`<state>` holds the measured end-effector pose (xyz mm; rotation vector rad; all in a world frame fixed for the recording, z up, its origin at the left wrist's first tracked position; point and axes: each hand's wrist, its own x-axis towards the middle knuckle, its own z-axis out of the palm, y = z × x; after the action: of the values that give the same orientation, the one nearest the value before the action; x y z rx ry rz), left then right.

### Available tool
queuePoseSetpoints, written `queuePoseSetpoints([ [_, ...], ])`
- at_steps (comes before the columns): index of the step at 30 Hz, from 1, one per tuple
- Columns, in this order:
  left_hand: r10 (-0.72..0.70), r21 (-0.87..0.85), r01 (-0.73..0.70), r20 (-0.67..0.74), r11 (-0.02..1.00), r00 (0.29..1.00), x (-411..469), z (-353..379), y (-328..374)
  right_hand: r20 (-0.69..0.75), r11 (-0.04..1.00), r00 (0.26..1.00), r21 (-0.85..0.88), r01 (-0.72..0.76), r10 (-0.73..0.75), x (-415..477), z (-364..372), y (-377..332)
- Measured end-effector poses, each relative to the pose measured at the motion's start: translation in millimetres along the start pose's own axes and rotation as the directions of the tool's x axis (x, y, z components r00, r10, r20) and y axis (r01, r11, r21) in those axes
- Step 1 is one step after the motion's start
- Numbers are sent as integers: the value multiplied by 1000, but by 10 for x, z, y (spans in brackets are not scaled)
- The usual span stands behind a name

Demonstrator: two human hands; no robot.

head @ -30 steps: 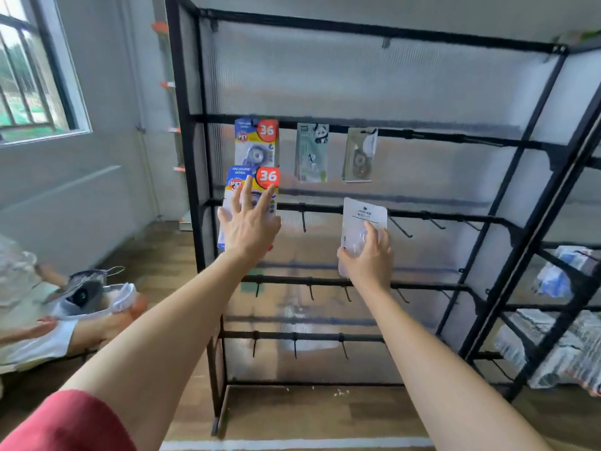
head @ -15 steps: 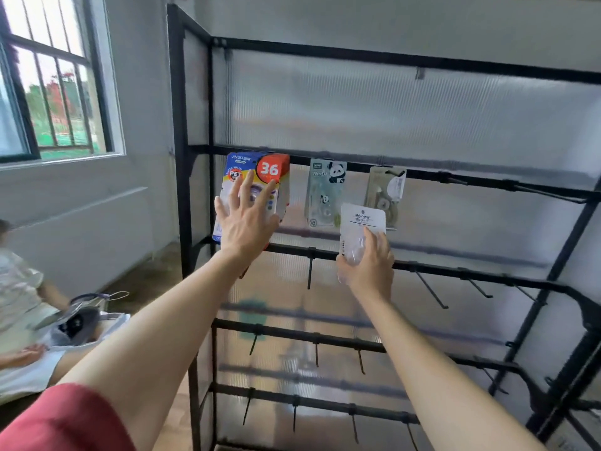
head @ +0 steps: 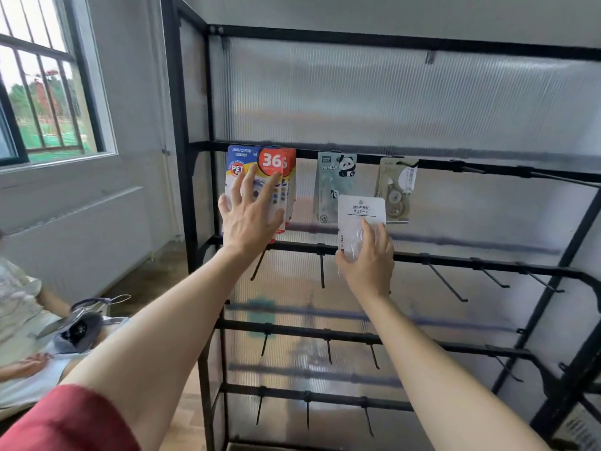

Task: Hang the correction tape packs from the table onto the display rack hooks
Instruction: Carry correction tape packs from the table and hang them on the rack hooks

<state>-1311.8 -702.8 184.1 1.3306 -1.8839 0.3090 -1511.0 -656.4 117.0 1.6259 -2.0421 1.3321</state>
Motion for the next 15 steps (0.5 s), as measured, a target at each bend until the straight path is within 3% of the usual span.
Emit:
queuePoseSetpoints([
  [7,12,1,-12,58,1000,998,57,-12,2,-3,1000,1000,-27,-10,10,-39,80,-71],
  [15,10,-21,-5,242,1000,970,234,131,1,-12,998,1000,-61,-12,11,-23,98,-47],
])
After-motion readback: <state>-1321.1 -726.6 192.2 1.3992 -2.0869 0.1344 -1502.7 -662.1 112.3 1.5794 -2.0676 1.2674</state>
